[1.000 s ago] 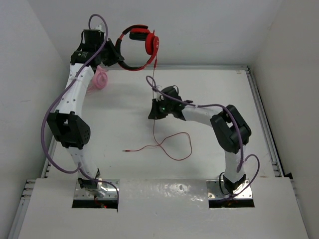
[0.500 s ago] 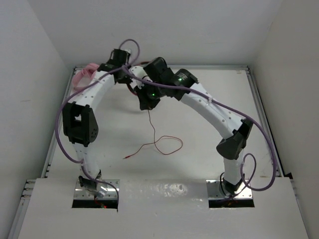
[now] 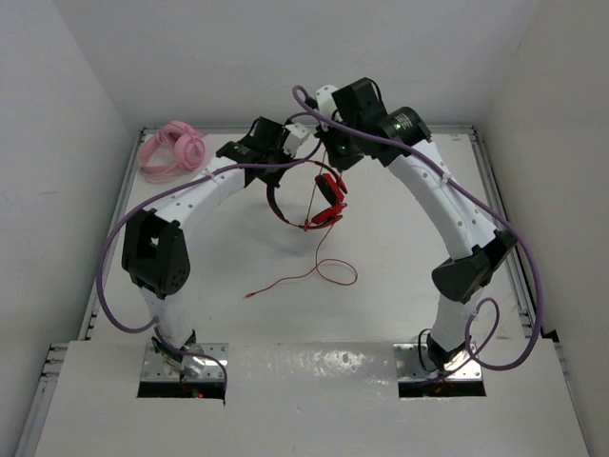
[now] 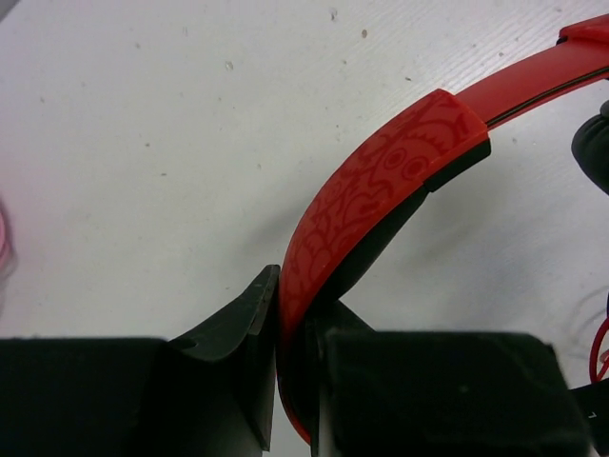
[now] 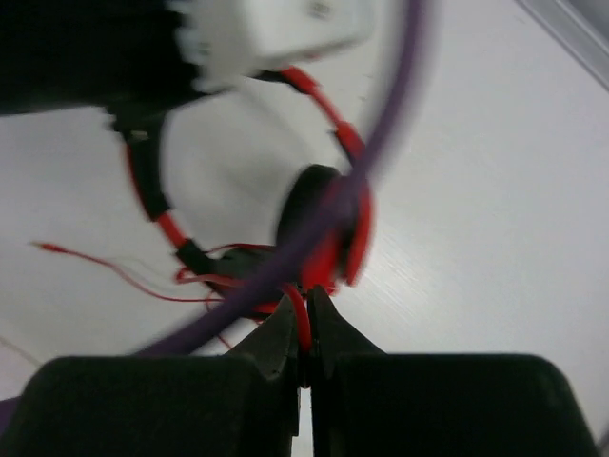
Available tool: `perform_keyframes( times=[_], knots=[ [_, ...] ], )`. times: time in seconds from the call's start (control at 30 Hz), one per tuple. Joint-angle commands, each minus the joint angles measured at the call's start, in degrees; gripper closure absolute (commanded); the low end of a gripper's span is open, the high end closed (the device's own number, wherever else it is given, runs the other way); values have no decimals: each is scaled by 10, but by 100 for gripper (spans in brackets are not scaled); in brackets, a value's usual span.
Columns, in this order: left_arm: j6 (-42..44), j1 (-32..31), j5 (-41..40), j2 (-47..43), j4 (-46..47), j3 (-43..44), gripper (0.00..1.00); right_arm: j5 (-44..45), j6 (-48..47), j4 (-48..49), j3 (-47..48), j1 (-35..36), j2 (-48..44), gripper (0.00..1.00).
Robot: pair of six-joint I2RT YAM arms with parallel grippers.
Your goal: Wrap the headphones
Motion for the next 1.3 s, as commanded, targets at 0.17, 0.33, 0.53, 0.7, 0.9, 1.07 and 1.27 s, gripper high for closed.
perform_keyframes(
  times=[0.17,0.33,0.53,0.7,0.9,1.07,1.27],
  knots=[
    [104,-13,150,-65,-56,41,100,168,-74,87,-53,-72,-35,100],
    [120,-24,182,-73,-109,62,100,31,-78,206,-70,-85,-40,100],
    [97,-25,228,-89,-119,73,100,-39,-50,263,-73,-105,-5,100],
    [69,-25,244,-84,-125,91,100,-100,-4,292,-63,-120,21,100],
    [-3,-4,319,-82,-151,174,100,-242,56,395,-197,-167,12,62],
    [-71,22,327,-69,-151,237,100,-359,113,614,-392,-170,-11,21],
    [-98,23,271,-54,-151,317,100,-443,288,903,-565,-159,-2,17]
  ],
)
